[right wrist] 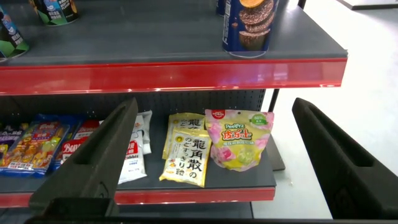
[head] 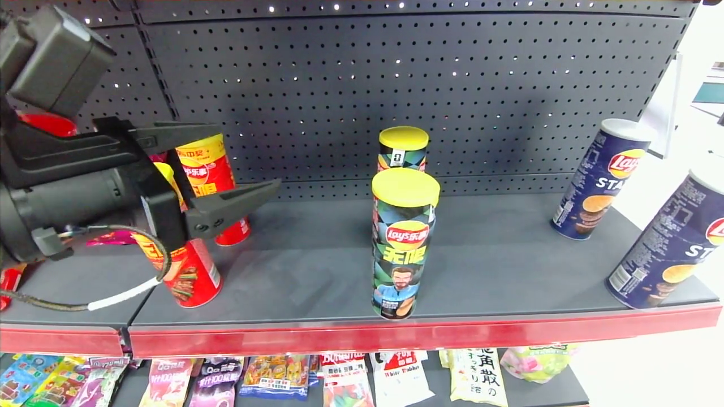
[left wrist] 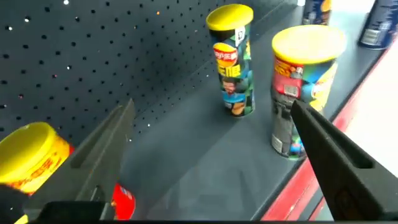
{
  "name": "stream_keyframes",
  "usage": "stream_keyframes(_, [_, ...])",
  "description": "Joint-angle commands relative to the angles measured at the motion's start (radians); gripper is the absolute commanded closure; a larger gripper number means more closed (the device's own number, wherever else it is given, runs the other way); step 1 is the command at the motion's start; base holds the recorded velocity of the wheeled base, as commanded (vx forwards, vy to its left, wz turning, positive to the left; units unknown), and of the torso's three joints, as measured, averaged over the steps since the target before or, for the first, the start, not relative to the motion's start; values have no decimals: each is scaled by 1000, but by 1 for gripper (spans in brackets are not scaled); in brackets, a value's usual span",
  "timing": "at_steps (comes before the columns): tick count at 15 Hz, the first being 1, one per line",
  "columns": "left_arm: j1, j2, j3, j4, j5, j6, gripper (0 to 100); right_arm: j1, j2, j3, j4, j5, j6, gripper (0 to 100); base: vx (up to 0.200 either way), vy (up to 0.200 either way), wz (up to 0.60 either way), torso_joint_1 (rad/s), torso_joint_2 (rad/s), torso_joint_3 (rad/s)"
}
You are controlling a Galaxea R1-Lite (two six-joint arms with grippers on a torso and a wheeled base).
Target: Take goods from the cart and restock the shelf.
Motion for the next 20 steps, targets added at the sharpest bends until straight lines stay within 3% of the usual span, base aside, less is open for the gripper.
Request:
stream_keyframes(1, [-53,66,-39,0,41,-1,0,0,0,0,0,0,-1,0,0,0,0,0,0,0])
stream_keyframes(5, [-110,153,-92,-4,53,2,0,0,0,0,0,0,-1,0,0,0,0,0,0,0])
stream_keyframes(15, [-131,264,-96,7,86,4,0,0,0,0,0,0,1,0,0,0,0,0,0,0])
stream_keyframes(20, [-131,277,-65,7,72,7,0,0,0,0,0,0,1,0,0,0,0,0,0,0])
